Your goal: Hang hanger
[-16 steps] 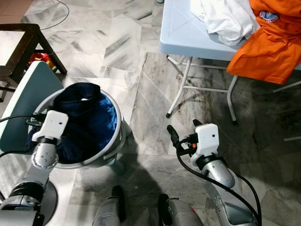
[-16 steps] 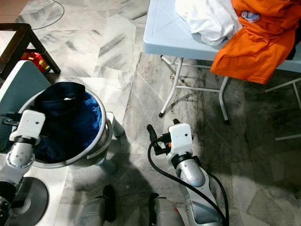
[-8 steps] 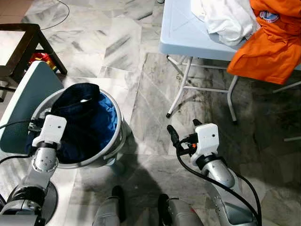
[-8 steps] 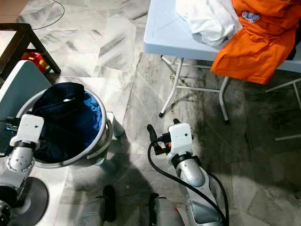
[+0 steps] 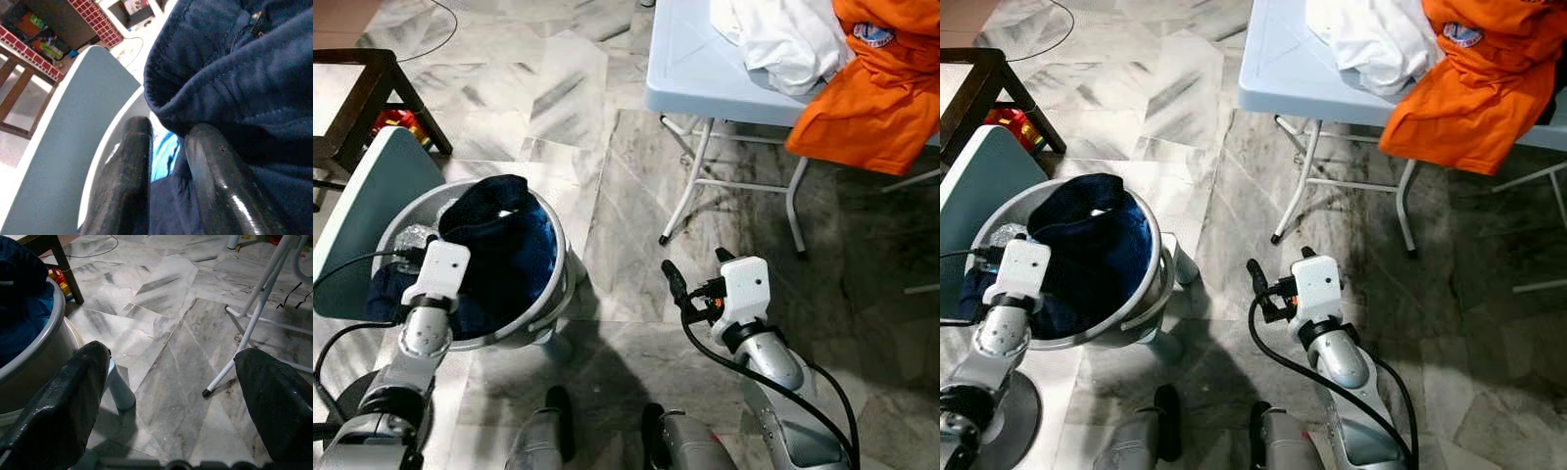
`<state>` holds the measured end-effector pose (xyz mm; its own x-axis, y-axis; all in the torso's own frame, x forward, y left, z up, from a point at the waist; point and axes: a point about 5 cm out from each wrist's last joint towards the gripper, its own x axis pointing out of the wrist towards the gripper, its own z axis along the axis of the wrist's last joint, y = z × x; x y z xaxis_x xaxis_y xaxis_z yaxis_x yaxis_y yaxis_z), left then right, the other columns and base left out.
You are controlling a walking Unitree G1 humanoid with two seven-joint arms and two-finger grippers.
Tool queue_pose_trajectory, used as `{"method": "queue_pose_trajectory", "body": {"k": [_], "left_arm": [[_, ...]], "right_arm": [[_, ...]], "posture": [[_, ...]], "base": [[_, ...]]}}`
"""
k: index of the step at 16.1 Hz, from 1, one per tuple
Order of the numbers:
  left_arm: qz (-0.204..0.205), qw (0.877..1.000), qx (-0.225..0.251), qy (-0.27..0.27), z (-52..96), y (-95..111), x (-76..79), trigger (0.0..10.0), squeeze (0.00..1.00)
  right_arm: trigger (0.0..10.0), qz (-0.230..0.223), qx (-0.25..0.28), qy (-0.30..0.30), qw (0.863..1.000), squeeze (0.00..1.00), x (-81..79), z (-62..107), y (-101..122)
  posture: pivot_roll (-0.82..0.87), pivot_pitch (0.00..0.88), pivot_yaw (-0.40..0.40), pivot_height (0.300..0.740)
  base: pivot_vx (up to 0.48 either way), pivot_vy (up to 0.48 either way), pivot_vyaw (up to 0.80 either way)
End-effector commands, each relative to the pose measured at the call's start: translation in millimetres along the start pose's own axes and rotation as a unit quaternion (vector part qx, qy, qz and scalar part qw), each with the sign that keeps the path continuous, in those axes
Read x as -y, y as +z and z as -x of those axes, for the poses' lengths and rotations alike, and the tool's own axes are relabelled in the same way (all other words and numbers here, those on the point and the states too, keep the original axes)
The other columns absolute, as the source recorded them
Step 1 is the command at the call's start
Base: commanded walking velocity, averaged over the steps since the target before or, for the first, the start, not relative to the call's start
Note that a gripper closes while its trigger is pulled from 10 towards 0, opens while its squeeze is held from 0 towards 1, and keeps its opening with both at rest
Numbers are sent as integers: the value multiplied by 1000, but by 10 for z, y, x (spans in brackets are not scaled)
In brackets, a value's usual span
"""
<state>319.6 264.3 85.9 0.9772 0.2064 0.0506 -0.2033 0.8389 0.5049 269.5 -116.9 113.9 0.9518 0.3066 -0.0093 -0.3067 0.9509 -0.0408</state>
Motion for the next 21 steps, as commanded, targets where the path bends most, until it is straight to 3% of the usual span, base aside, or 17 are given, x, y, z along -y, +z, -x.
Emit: {"method": "queue_pose_trajectory", "body": {"k": [1, 2, 3, 4, 9, 15, 16, 17, 21], "left_arm": [[12, 1000, -25, -2, 40, -91, 9, 10000, 1000], [15, 1000, -26, -1, 39, -89, 15, 10000, 1000], [19, 1000, -23, -3, 36, -76, 35, 10000, 808], [20, 1000, -24, -4, 37, -76, 44, 10000, 12], [37, 999, -36, -11, 2, -54, 111, 10000, 0], [20, 999, -25, -28, -126, 103, 171, 10000, 0], [17, 999, -25, -35, -132, 107, 182, 8353, 0], [16, 999, -24, -43, -133, 110, 192, 0, 0], [-4, 998, -33, -57, -147, 103, 211, 0, 0]], "right_arm": [[10000, 0, -10, 2, 1000, 0, 0, 27, -51], [10000, 1, -10, 2, 1000, 0, -3, 28, -50], [10000, 1, -9, 2, 1000, 0, -9, 30, -43], [10000, 2, -9, 2, 1000, 0, -9, 32, -43], [10000, 4, -8, 3, 1000, 0, -4, 23, -39], [10000, 2, -8, 1, 1000, 0, -15, 33, -38], [10000, 2, -8, -1, 1000, 0, -13, 42, -41], [10000, 1, -8, -3, 1000, 0, -10, 48, -41], [10000, 1, -9, -7, 1000, 0, 2, 65, -43]], "posture": [[-95, 318, -44, 740], [-95, 318, -44, 740], [-98, 315, -43, 740], [-98, 316, -42, 740], [-103, 313, -48, 740], [-115, 313, -42, 740], [-121, 315, -39, 740], [-121, 315, -39, 740], [-130, 319, -37, 740]], "base": [[0, 0, 0], [0, 0, 0], [0, 0, 0], [0, 0, 0], [0, 0, 0], [0, 0, 0], [0, 0, 0], [0, 0, 0], [0, 0, 0]]}}
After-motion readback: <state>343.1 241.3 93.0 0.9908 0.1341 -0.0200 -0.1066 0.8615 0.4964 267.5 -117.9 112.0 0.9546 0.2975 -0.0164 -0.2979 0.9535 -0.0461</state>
